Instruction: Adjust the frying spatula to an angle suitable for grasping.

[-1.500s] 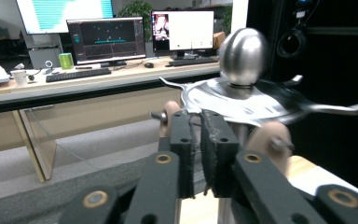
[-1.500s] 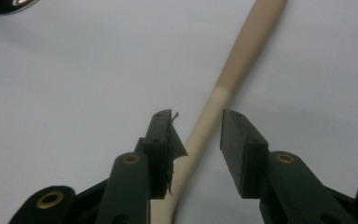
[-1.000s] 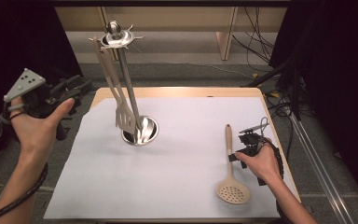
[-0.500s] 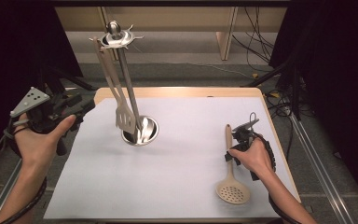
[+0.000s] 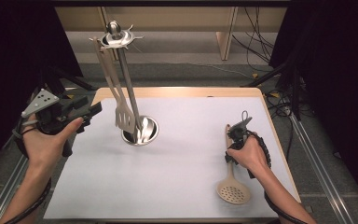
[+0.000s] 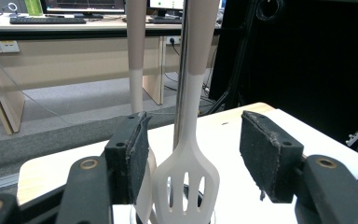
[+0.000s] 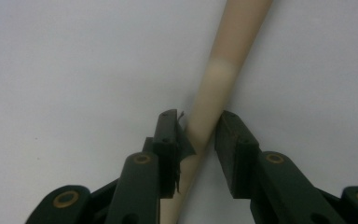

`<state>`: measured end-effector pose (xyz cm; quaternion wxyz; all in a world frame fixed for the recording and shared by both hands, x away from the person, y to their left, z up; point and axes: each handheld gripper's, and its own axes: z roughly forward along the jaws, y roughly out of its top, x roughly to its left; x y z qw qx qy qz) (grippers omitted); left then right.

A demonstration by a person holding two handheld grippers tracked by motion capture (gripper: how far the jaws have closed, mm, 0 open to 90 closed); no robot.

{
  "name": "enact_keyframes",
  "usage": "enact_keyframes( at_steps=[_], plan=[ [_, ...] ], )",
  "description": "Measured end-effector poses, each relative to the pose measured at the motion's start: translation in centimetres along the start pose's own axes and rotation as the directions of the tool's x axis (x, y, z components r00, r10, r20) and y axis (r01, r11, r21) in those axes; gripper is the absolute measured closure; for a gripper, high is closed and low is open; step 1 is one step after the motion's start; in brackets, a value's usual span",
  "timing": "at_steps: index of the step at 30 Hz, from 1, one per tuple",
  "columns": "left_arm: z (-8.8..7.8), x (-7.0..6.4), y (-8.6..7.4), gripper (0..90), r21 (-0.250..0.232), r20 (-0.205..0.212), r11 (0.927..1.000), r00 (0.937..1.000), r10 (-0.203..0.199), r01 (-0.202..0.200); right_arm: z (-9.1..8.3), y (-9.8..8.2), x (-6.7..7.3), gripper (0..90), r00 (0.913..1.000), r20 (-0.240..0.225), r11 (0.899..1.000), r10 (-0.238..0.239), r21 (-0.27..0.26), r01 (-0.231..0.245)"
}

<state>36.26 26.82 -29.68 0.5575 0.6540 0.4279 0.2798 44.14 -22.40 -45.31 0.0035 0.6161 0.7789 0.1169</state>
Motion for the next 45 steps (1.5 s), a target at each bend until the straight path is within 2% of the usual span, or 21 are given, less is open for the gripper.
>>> enact_keyframes(
  at_steps=[6, 7, 9, 12, 16, 18, 20, 21, 22, 23, 27, 30, 31, 32, 34, 35, 36, 37, 40, 43, 45],
  plan=[
    [0.0, 0.0, -0.1, 41.4, 0.004, -0.001, 1.0, 1.0, 0.003, -0.003, -0.1, -0.1, 0.1, 75.7, 0.9999, 0.003, 1.0, 0.016, 0.014, -0.016],
    [0.0, 0.0, -0.2, 41.4, 0.005, 0.001, 1.0, 1.0, 0.002, -0.002, -0.3, -0.1, 0.5, 77.0, 0.9974, -0.001, 0.996, 0.072, 0.054, -0.072],
    [0.0, 0.0, -0.2, 41.2, 0.009, 0.001, 1.0, 1.0, 0.001, -0.001, 0.0, -0.1, 0.2, 78.2, 1.0, 0.003, 1.0, 0.008, 0.027, -0.008],
    [0.1, -0.1, -0.3, 40.7, 0.012, 0.003, 0.9999, 1.0, 0.0, 0.0, -0.4, -0.1, 0.9, 77.7, 0.9985, 0.01, 0.996, 0.053, 0.072, -0.054],
    [0.2, -0.2, -0.5, 40.1, 0.019, 0.006, 0.9998, 1.0, -0.001, 0.001, 0.1, -0.2, 0.8, 74.3, 0.9996, 0.009, 0.998, 0.028, 0.064, -0.028],
    [0.3, -0.3, -0.5, 40.1, 0.029, 0.006, 0.9995, 1.0, 0.007, -0.007, 0.1, -0.1, 0.6, 74.1, 0.9999, 0.012, 0.998, -0.008, 0.061, 0.007],
    [0.3, -0.3, -0.6, 40.5, 0.033, 0.007, 0.9994, 0.9999, 0.012, -0.012, 0.1, 0.0, 1.0, 77.0, 0.9998, 0.019, 0.997, 0.001, 0.077, -0.002],
    [0.3, -0.3, -0.6, 40.6, 0.035, 0.01, 0.9993, 0.9999, 0.014, -0.014, 0.2, 0.1, 0.7, 77.4, 0.9989, 0.025, 0.997, -0.038, 0.063, 0.037],
    [0.4, -0.4, -0.7, 40.7, 0.036, 0.011, 0.9992, 0.9998, 0.014, -0.015, 0.2, 0.1, 0.7, 77.5, 0.9991, 0.024, 0.997, -0.035, 0.062, 0.034],
    [0.4, -0.4, -0.7, 40.8, 0.038, 0.012, 0.9992, 0.9998, 0.014, -0.015, 0.1, 0.1, 1.1, 77.7, 0.9995, 0.029, 0.996, 0.016, 0.091, -0.018],
    [0.4, -0.6, -0.8, 41.4, 0.045, 0.02, 0.9988, 0.9996, 0.021, -0.021, 0.0, 0.2, 1.1, 78.6, 0.9991, 0.024, 0.995, 0.035, 0.095, -0.037],
    [0.4, -0.7, -1.0, 42.3, 0.047, 0.031, 0.9986, 0.9993, 0.021, -0.022, -0.1, -0.1, 1.1, 78.7, 0.9997, 0.024, 0.999, 0.008, 0.048, -0.009],
    [0.4, -0.7, -1.0, 42.7, 0.048, 0.033, 0.9986, 0.9992, 0.021, -0.022, -0.2, -0.3, 1.2, 78.7, 0.9993, 0.017, 0.998, 0.033, 0.048, -0.034],
    [0.4, -0.8, -1.1, 42.9, 0.051, 0.035, 0.9984, 0.9991, 0.022, -0.023, -0.2, -0.5, 1.1, 78.7, 0.9998, 0.017, 1.0, 0.006, 0.017, -0.006],
    [0.5, -0.9, -1.2, 43.5, 0.052, 0.042, 0.9983, 0.9989, 0.022, -0.024, -0.6, -0.8, 1.3, 78.8, 0.9998, -0.004, 1.0, 0.018, -0.003, -0.019],
    [0.5, -1.0, -1.2, 44.0, 0.056, 0.046, 0.9982, 0.9988, 0.02, -0.023, -0.6, -0.9, 0.9, 78.7, 0.9994, -0.004, 0.998, -0.034, -0.052, 0.034],
    [0.6, -1.1, -1.3, 44.4, 0.056, 0.052, 0.9982, 0.9985, 0.017, -0.02, -0.9, -1.1, 1.1, 78.7, 0.9999, 0.001, 0.999, -0.015, -0.041, 0.015],
    [0.7, -1.1, -1.4, 44.7, 0.055, 0.056, 0.9983, 0.9983, 0.016, -0.019, -1.2, -1.3, 1.2, 78.7, 0.9998, -0.017, 0.998, -0.011, -0.065, 0.009],
    [0.9, -1.4, -1.5, 45.8, 0.06, 0.064, 0.998, 0.9978, 0.014, -0.018, -1.9, -1.9, 1.4, 78.7, 0.9974, -0.052, 0.99, -0.05, -0.135, 0.043],
    [1.2, -1.6, -1.6, 46.2, 0.065, 0.071, 0.9976, 0.9973, 0.017, -0.022, -2.4, -2.5, 1.7, 78.7, 0.9978, -0.048, 0.98, -0.047, -0.194, 0.037],
    [1.3, -1.8, -1.6, 46.2, 0.067, 0.077, 0.9975, 0.9969, 0.018, -0.023, -2.7, -2.9, 1.5, 78.7, 0.9948, -0.043, 0.969, -0.092, -0.234, 0.08]
  ],
)
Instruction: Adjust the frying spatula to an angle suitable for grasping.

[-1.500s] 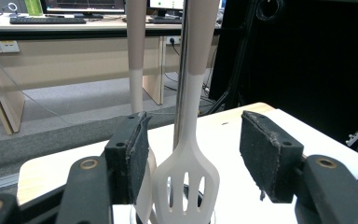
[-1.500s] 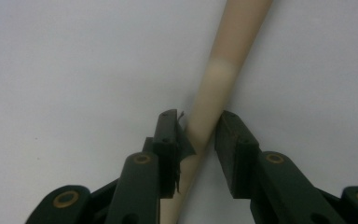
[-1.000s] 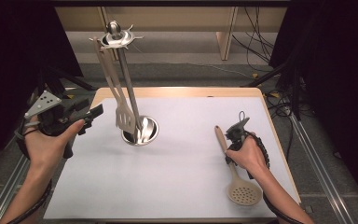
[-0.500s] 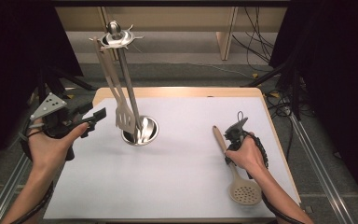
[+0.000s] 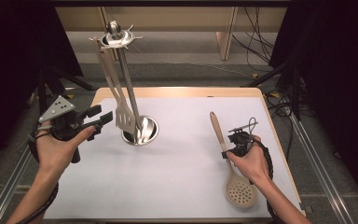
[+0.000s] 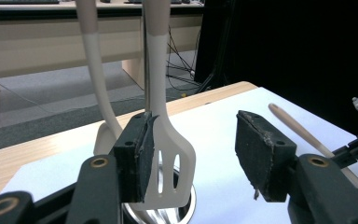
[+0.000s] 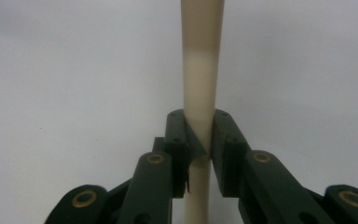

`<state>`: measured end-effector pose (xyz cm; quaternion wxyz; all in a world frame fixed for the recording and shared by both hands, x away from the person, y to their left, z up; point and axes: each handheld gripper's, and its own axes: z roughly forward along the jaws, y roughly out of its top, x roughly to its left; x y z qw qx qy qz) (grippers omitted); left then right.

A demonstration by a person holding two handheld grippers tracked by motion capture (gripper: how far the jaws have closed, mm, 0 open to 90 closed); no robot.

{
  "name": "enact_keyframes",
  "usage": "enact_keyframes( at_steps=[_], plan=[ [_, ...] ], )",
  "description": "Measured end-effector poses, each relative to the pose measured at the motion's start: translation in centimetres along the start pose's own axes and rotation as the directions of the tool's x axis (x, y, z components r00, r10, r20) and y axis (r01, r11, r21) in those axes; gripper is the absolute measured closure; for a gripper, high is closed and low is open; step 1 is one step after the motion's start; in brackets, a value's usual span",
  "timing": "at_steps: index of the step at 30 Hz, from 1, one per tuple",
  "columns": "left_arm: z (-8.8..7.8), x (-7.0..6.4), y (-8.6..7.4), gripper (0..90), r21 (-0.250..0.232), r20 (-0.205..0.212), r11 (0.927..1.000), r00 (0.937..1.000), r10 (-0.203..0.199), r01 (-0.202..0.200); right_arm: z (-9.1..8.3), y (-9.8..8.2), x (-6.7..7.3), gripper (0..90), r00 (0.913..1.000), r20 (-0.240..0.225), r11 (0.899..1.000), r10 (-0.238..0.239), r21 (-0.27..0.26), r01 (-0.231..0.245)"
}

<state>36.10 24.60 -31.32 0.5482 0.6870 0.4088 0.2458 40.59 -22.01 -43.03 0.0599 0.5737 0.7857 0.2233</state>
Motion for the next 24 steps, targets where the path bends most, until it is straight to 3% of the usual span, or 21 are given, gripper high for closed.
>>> enact_keyframes(
  at_steps=[2, 3, 5, 7, 8, 10, 14, 15, 16, 17, 19, 20, 22, 23, 24],
  plan=[
    [0.2, -0.2, 0.0, 46.3, 0.0, 0.004, 1.0, 1.0, 0.003, -0.003, -0.3, -0.2, 0.1, 78.8, 0.9999, -0.009, 0.999, -0.007, -0.035, 0.007],
    [0.2, -0.2, 0.0, 46.3, 0.001, 0.006, 1.0, 1.0, 0.003, -0.003, -0.3, -0.3, -0.1, 78.7, 0.9987, -0.023, 0.996, -0.045, -0.072, 0.043],
    [0.4, -0.4, -0.1, 46.4, 0.003, 0.01, 1.0, 0.9999, 0.008, -0.008, -0.6, -0.5, 0.0, 78.7, 0.9976, -0.038, 0.991, -0.059, -0.12, 0.054],
    [0.6, -0.5, -0.2, 46.4, 0.003, 0.021, 1.0, 0.9998, -0.001, 0.001, -1.0, -0.5, 0.2, 78.7, 0.9972, -0.063, 0.989, -0.041, -0.142, 0.031],
    [0.7, -0.6, -0.3, 46.5, 0.005, 0.028, 1.0, 0.9996, -0.008, 0.008, -1.1, -0.6, 0.0, 78.7, 0.9961, -0.058, 0.987, -0.067, -0.152, 0.058],
    [0.9, -0.8, -0.3, 46.6, 0.005, 0.034, 1.0, 0.9994, -0.005, 0.005, -1.5, -0.5, 0.0, 78.7, 0.996, -0.065, 0.985, -0.062, -0.166, 0.05],
    [1.3, -1.1, -0.4, 46.8, 0.005, 0.043, 1.0, 0.9991, -0.005, 0.005, -1.8, -0.7, 0.1, 78.8, 0.9968, -0.017, 0.973, -0.078, -0.22, 0.073],
    [1.4, -1.2, -0.4, 46.7, 0.008, 0.042, 1.0, 0.9991, -0.003, 0.003, -2.0, -0.8, 0.1, 78.7, 0.9967, -0.022, 0.972, -0.078, -0.226, 0.071],
    [1.5, -1.3, -0.4, 46.7, 0.011, 0.046, 0.9999, 0.9989, 0.001, -0.002, -2.0, -0.7, 0.0, 78.7, 0.9953, -0.021, 0.964, -0.095, -0.251, 0.087],
    [1.6, -1.4, -0.4, 46.7, 0.012, 0.047, 0.9999, 0.9989, 0.001, -0.002, -2.1, -0.8, 0.1, 78.7, 0.9941, -0.061, 0.96, -0.09, -0.272, 0.07],
    [1.8, -1.6, -0.4, 46.7, 0.014, 0.054, 0.9999, 0.9985, 0.008, -0.008, -2.3, -0.8, 0.2, 78.8, 0.9965, -0.052, 0.959, -0.066, -0.281, 0.049],
    [1.9, -1.7, -0.4, 46.7, 0.013, 0.057, 0.9999, 0.9983, 0.005, -0.006, -2.4, -0.7, 0.1, 78.7, 0.9948, -0.051, 0.954, -0.088, -0.291, 0.069],
    [2.1, -1.9, -0.3, 46.7, 0.015, 0.062, 0.9998, 0.998, 0.009, -0.01, -2.6, -0.8, 0.2, 78.7, 0.9949, -0.075, 0.954, -0.068, -0.297, 0.043],
    [2.3, -2.1, -0.3, 46.7, 0.012, 0.067, 0.9999, 0.9977, 0.009, -0.01, -2.7, -0.8, 0.2, 78.7, 0.9952, -0.07, 0.957, -0.068, -0.288, 0.046],
    [2.3, -2.1, -0.3, 46.7, 0.014, 0.068, 0.9998, 0.9976, 0.012, -0.013, -2.6, -0.8, 0.1, 78.7, 0.9954, -0.06, 0.953, -0.075, -0.3, 0.053]
  ],
)
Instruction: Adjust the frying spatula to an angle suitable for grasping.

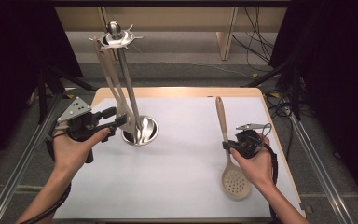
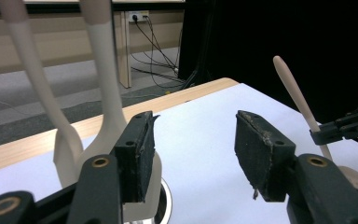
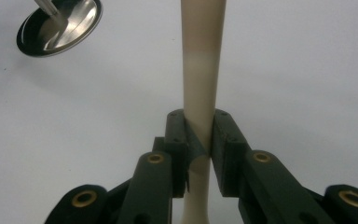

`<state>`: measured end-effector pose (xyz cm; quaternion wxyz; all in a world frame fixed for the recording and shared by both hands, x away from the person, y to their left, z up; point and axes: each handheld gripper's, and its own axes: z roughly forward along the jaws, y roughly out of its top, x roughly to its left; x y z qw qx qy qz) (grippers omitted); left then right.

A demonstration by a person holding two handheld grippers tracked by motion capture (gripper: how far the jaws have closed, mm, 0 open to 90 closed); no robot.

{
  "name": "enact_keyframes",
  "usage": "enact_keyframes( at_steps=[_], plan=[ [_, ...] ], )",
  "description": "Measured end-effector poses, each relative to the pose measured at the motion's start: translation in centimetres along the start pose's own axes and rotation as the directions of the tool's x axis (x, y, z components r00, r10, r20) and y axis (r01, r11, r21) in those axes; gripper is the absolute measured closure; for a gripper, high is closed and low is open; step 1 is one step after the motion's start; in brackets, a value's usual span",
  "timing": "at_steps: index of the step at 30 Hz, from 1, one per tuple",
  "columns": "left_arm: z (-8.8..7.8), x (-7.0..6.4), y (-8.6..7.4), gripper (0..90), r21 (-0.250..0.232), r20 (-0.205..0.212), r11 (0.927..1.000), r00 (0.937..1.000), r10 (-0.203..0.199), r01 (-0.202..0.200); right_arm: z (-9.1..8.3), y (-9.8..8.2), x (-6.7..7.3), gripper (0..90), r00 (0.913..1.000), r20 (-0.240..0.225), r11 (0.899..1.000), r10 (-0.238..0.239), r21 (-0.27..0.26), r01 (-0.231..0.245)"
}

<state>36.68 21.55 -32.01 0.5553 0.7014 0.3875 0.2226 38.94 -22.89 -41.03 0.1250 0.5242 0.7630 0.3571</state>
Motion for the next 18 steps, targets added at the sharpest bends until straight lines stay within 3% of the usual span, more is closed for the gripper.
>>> enact_keyframes(
  at_steps=[3, 5, 6, 18],
  plan=[
    [0.4, -0.3, 0.0, 46.7, -0.001, 0.011, 1.0, 0.9999, 0.004, -0.004, 0.0, 0.0, 0.1, 78.7, 1.0, 0.002, 1.0, 0.002, -0.004, -0.002],
    [0.8, -0.6, 0.0, 46.6, -0.003, 0.018, 1.0, 0.9998, 0.005, -0.005, -0.1, -0.1, 0.6, 78.7, 0.9994, -0.006, 0.999, 0.033, -0.007, -0.033],
    [1.0, -0.7, 0.0, 46.5, -0.001, 0.022, 1.0, 0.9997, 0.007, -0.007, -0.1, 0.0, 0.2, 78.7, 0.9999, 0.004, 1.0, -0.014, -0.005, 0.014],
    [3.5, -2.7, 0.1, 46.1, 0.015, 0.084, 0.9996, 0.9962, 0.023, -0.024, -1.0, 0.5, 1.5, 78.7, 0.9976, -0.013, 0.993, -0.068, -0.095, 0.066]
  ],
)
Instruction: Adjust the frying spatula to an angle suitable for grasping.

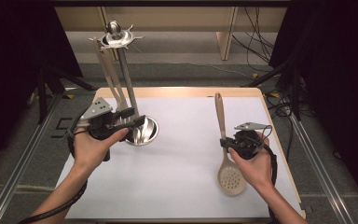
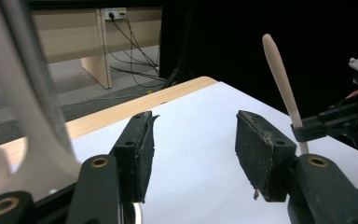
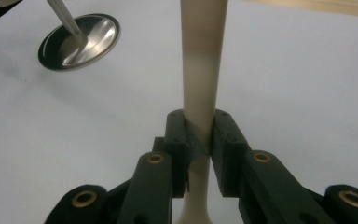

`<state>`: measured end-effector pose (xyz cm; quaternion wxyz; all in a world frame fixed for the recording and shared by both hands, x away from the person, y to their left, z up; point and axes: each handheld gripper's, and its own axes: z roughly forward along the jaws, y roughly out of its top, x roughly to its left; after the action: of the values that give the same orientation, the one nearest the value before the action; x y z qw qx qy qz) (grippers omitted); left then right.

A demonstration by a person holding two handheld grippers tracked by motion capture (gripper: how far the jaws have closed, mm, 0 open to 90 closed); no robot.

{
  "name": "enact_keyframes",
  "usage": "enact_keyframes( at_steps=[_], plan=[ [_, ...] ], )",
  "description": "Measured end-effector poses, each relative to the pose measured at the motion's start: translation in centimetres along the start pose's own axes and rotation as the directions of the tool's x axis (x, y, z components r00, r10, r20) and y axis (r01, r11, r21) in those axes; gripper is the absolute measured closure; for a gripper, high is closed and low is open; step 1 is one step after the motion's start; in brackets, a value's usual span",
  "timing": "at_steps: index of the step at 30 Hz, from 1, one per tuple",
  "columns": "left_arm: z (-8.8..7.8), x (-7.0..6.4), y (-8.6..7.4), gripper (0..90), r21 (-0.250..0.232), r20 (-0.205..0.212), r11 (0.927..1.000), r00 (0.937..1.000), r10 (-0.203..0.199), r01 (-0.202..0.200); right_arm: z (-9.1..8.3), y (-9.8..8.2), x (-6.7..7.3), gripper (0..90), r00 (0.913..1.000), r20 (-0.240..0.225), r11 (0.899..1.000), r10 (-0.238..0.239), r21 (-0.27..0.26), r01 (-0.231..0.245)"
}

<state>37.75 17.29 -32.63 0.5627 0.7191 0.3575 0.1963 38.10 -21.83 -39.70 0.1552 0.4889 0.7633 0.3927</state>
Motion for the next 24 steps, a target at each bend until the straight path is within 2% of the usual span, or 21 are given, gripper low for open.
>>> enact_keyframes(
  at_steps=[2, 3, 4, 5, 6, 7, 8, 9, 10, 12, 13, 14, 15, 16, 18, 21, 22, 23, 24],
  plan=[
    [0.5, -0.4, 0.0, 46.1, 0.004, 0.013, 1.0, 0.9999, 0.008, -0.008, -0.1, 0.2, 0.4, 78.8, 1.0, 0.0, 1.0, 0.001, -0.006, -0.001],
    [0.8, -0.6, -0.1, 46.1, 0.006, 0.015, 0.9999, 0.9998, -0.01, 0.01, -0.1, 0.2, 0.7, 78.8, 0.9999, -0.001, 1.0, 0.014, -0.008, -0.014],
    [1.1, -0.8, -0.2, 46.1, 0.009, 0.02, 0.9999, 0.9998, -0.008, 0.008, -0.3, 0.4, 0.7, 78.8, 0.9997, 0.016, 1.0, -0.02, -0.008, 0.02],
    [1.3, -1.0, -0.2, 46.1, 0.01, 0.027, 0.9999, 0.9996, -0.005, 0.005, -0.2, 0.4, 1.1, 78.8, 0.9999, -0.009, 1.0, 0.011, -0.011, -0.011],
    [1.6, -1.2, -0.3, 46.1, 0.009, 0.036, 0.9999, 0.9993, -0.005, 0.005, -0.2, 0.5, 1.2, 78.8, 1.0, -0.008, 1.0, -0.002, -0.023, 0.001],
    [1.9, -1.4, -0.4, 46.1, 0.008, 0.043, 0.9999, 0.9991, -0.008, 0.007, -0.3, 0.7, 1.2, 78.8, 0.9994, -0.005, 0.999, -0.036, -0.024, 0.035],
    [2.1, -1.6, -0.5, 46.1, 0.01, 0.049, 0.9999, 0.9988, -0.008, 0.008, -0.3, 0.7, 1.5, 78.8, 0.9998, -0.004, 0.999, -0.02, -0.03, 0.02],
    [2.4, -1.7, -0.5, 46.1, 0.013, 0.058, 0.9999, 0.9982, 0.01, -0.011, -0.4, 0.8, 1.7, 78.8, 0.9998, -0.01, 0.999, -0.015, -0.032, 0.015],
    [2.6, -1.9, -0.6, 46.1, 0.015, 0.062, 0.9998, 0.998, 0.011, -0.012, -0.4, 1.0, 1.6, 78.8, 0.999, -0.009, 0.998, -0.045, -0.033, 0.044],
    [3.1, -2.2, -0.8, 46.1, 0.018, 0.084, 0.9997, 0.9963, 0.018, -0.019, -0.5, 1.2, 2.0, 78.8, 0.9991, -0.027, 0.999, -0.034, -0.042, 0.033],
    [3.3, -2.4, -0.8, 46.1, 0.02, 0.088, 0.9998, 0.9961, 0.002, -0.004, -0.6, 1.3, 2.2, 78.8, 0.9989, -0.017, 0.998, -0.043, -0.041, 0.042],
    [3.5, -2.5, -0.7, 46.0, 0.016, 0.091, 0.9998, 0.9959, 0.004, -0.006, -0.6, 1.4, 2.4, 78.8, 0.999, -0.027, 0.999, -0.037, -0.036, 0.036],
    [3.7, -2.6, -0.7, 46.0, 0.017, 0.093, 0.9998, 0.9957, 0.007, -0.009, -0.7, 1.6, 2.6, 78.8, 0.9987, -0.018, 0.998, -0.048, -0.045, 0.047],
    [3.9, -2.7, -0.6, 46.1, 0.014, 0.096, 0.9999, 0.9953, 0.009, -0.011, -0.7, 1.6, 2.9, 78.8, 0.9993, -0.025, 0.999, -0.026, -0.038, 0.025],
    [4.2, -2.9, -0.3, 46.1, 0.006, 0.106, 0.9995, 0.9939, 0.029, -0.03, -0.5, 1.8, 3.0, 78.8, 0.9978, -0.027, 0.996, -0.061, -0.065, 0.059],
    [4.9, -3.3, -0.1, 46.1, 0.002, 0.126, 0.9995, 0.9915, 0.031, -0.032, -0.5, 2.1, 3.5, 78.8, 0.9968, -0.04, 0.996, -0.069, -0.066, 0.067],
    [5.1, -3.4, -0.1, 46.1, 0.0, 0.13, 0.9995, 0.9911, 0.031, -0.031, -0.5, 2.3, 3.6, 78.8, 0.9955, -0.04, 0.994, -0.085, -0.069, 0.082],
    [5.3, -3.5, -0.1, 46.1, 0.001, 0.131, 0.9993, 0.9906, 0.038, -0.038, -0.5, 2.3, 4.0, 78.8, 0.9974, -0.046, 0.997, -0.056, -0.062, 0.053],
    [5.5, -3.7, -0.1, 46.1, 0.002, 0.136, 0.9992, 0.9899, 0.04, -0.041, -0.4, 2.4, 4.0, 78.8, 0.9959, -0.053, 0.994, -0.073, -0.087, 0.069]
  ],
)
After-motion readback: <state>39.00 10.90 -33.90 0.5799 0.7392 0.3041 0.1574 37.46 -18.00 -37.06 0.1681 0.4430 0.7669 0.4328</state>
